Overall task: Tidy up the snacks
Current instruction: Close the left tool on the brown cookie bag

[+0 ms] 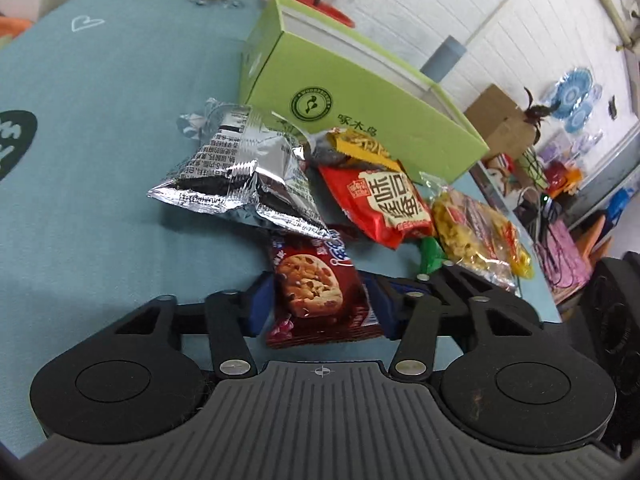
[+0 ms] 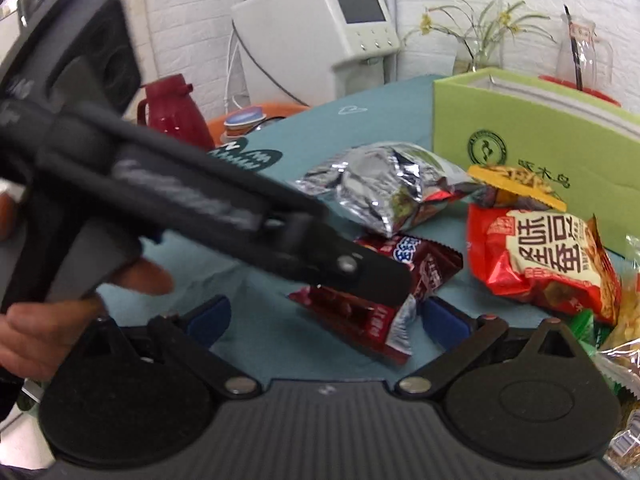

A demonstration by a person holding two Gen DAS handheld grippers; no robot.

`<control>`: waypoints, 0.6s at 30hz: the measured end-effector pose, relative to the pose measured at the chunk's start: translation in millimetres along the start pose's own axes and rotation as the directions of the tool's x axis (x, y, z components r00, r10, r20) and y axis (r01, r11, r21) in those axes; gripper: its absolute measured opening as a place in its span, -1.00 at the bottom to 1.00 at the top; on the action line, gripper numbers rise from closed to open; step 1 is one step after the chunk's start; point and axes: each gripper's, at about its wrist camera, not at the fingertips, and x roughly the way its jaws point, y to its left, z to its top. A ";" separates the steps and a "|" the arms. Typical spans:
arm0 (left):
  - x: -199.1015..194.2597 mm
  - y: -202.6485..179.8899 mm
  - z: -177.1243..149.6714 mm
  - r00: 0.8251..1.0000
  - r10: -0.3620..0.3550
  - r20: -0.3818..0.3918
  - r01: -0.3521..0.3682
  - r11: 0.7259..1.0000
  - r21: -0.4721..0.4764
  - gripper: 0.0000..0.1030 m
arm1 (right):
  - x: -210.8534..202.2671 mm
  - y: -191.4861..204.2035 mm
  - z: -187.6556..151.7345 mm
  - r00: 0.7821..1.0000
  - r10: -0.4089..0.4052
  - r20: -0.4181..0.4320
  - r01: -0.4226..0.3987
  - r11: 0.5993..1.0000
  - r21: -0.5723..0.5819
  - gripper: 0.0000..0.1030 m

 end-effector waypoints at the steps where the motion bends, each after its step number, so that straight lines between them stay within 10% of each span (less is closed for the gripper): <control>1: -2.0 -2.1 -3.1 1.000 0.002 -0.005 -0.002 1.000 0.012 -0.48 | -4.3 3.8 -2.6 1.000 0.007 0.005 -0.007 1.000 -0.011 0.99; 7: -25.2 -22.7 -43.3 0.999 0.009 -0.030 -0.009 1.000 0.019 -0.43 | -35.1 19.6 -26.8 0.998 0.063 0.005 -0.063 0.998 0.008 0.99; 12: -35.8 -32.5 -44.5 0.997 0.080 0.018 -0.080 0.996 0.037 0.06 | -50.4 9.9 -31.0 0.999 0.027 0.033 -0.029 0.997 0.065 0.98; 18: -21.7 -26.1 -34.1 0.997 0.081 -0.011 -0.080 0.997 0.023 -0.14 | -43.3 6.1 -35.1 0.998 -0.023 0.052 0.017 0.992 0.127 0.88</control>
